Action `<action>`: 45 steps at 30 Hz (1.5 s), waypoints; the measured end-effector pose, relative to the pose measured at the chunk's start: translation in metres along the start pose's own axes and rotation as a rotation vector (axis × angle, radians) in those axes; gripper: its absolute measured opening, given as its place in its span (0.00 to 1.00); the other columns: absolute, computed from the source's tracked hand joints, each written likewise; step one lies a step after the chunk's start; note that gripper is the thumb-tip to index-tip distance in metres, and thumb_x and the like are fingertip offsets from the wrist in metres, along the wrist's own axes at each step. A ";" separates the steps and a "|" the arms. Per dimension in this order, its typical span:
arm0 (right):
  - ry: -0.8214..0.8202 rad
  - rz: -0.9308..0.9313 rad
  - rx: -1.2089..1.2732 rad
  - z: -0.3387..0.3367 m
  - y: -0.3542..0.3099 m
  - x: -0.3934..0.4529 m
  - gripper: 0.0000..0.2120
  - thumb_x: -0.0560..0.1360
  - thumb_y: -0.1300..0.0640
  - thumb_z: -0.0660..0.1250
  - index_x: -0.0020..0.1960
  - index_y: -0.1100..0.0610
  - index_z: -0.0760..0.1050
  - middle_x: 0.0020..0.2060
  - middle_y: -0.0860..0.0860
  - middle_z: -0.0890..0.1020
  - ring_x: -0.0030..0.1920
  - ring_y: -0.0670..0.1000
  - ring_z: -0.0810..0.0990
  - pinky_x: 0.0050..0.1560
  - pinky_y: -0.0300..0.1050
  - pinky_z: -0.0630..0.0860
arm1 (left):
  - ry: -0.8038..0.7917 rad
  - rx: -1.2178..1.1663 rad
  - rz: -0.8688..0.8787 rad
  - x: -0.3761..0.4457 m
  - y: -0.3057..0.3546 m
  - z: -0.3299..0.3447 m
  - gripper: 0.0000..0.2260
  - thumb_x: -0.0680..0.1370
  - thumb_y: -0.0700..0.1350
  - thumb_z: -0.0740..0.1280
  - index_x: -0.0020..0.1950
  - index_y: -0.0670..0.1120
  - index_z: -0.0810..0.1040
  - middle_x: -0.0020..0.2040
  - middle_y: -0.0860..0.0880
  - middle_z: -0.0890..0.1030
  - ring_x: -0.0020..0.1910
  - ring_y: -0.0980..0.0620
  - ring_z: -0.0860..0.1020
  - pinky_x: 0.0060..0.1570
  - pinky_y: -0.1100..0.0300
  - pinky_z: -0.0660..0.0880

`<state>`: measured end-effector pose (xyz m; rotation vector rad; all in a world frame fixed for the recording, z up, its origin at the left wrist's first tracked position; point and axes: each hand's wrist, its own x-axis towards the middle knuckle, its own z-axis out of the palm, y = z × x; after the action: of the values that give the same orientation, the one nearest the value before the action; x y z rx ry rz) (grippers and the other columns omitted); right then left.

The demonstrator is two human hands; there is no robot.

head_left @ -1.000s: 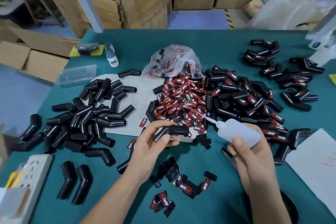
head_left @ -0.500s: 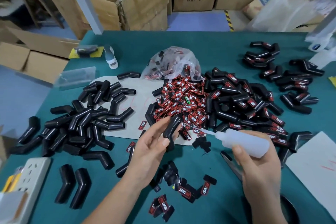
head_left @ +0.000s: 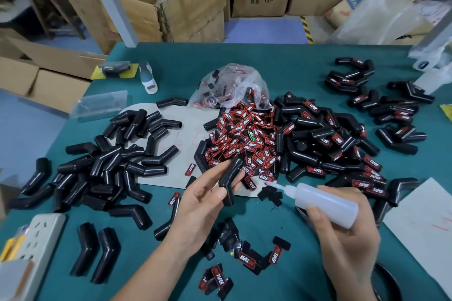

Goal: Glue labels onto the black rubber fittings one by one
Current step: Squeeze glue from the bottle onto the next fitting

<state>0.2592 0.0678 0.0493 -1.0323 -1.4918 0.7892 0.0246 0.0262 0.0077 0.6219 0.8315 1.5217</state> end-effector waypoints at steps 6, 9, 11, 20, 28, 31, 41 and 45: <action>-0.001 -0.073 -0.079 0.000 0.004 0.000 0.20 0.80 0.39 0.68 0.56 0.56 0.76 0.56 0.31 0.79 0.53 0.40 0.78 0.53 0.33 0.74 | -0.016 -0.039 0.004 0.000 -0.001 -0.001 0.25 0.79 0.44 0.75 0.76 0.42 0.75 0.74 0.37 0.76 0.73 0.36 0.76 0.69 0.52 0.76; -0.002 -0.110 -0.099 -0.001 0.008 -0.002 0.21 0.81 0.40 0.68 0.56 0.59 0.77 0.56 0.35 0.80 0.53 0.43 0.79 0.52 0.37 0.75 | -0.018 -0.061 0.003 0.000 -0.001 0.001 0.25 0.79 0.43 0.76 0.75 0.42 0.76 0.74 0.37 0.76 0.71 0.36 0.77 0.67 0.53 0.77; 0.000 -0.114 -0.115 -0.001 0.009 -0.002 0.21 0.81 0.40 0.68 0.56 0.59 0.77 0.54 0.42 0.81 0.53 0.43 0.79 0.51 0.39 0.75 | -0.013 -0.065 0.000 0.000 0.000 0.002 0.25 0.78 0.44 0.76 0.74 0.42 0.77 0.73 0.36 0.77 0.71 0.37 0.77 0.67 0.53 0.77; 0.003 -0.136 -0.139 -0.001 0.011 -0.003 0.21 0.81 0.41 0.68 0.55 0.60 0.77 0.53 0.45 0.81 0.53 0.41 0.78 0.53 0.36 0.74 | -0.016 -0.072 -0.009 0.000 -0.001 0.001 0.25 0.78 0.44 0.77 0.74 0.42 0.77 0.73 0.36 0.77 0.71 0.36 0.77 0.67 0.53 0.77; -0.030 -0.150 -0.091 -0.002 0.008 -0.002 0.16 0.81 0.42 0.68 0.57 0.55 0.76 0.57 0.32 0.79 0.53 0.42 0.79 0.51 0.40 0.75 | -0.013 -0.056 -0.001 0.000 0.001 0.004 0.25 0.78 0.44 0.77 0.74 0.42 0.77 0.72 0.37 0.78 0.70 0.37 0.78 0.66 0.53 0.77; -0.024 -0.152 -0.086 -0.002 0.006 -0.003 0.17 0.82 0.42 0.67 0.57 0.55 0.75 0.56 0.38 0.81 0.53 0.42 0.79 0.51 0.40 0.75 | -0.007 -0.036 0.003 -0.001 0.001 0.004 0.25 0.78 0.45 0.77 0.74 0.43 0.77 0.72 0.37 0.78 0.70 0.37 0.78 0.66 0.53 0.77; -0.018 -0.178 -0.148 -0.002 0.001 -0.002 0.17 0.82 0.41 0.66 0.55 0.56 0.76 0.51 0.47 0.81 0.54 0.39 0.78 0.54 0.34 0.74 | 0.010 -0.013 0.010 -0.001 0.001 0.005 0.25 0.78 0.46 0.77 0.73 0.44 0.78 0.71 0.37 0.79 0.70 0.37 0.79 0.66 0.54 0.77; -0.026 -0.191 -0.151 -0.002 0.001 -0.002 0.16 0.82 0.41 0.65 0.55 0.55 0.75 0.51 0.47 0.81 0.54 0.38 0.78 0.55 0.32 0.73 | 0.020 -0.002 0.005 -0.002 0.000 0.006 0.26 0.77 0.47 0.78 0.73 0.44 0.78 0.71 0.37 0.79 0.70 0.38 0.79 0.66 0.53 0.77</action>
<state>0.2618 0.0666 0.0481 -0.9753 -1.6648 0.5637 0.0291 0.0254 0.0115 0.6086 0.8446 1.5350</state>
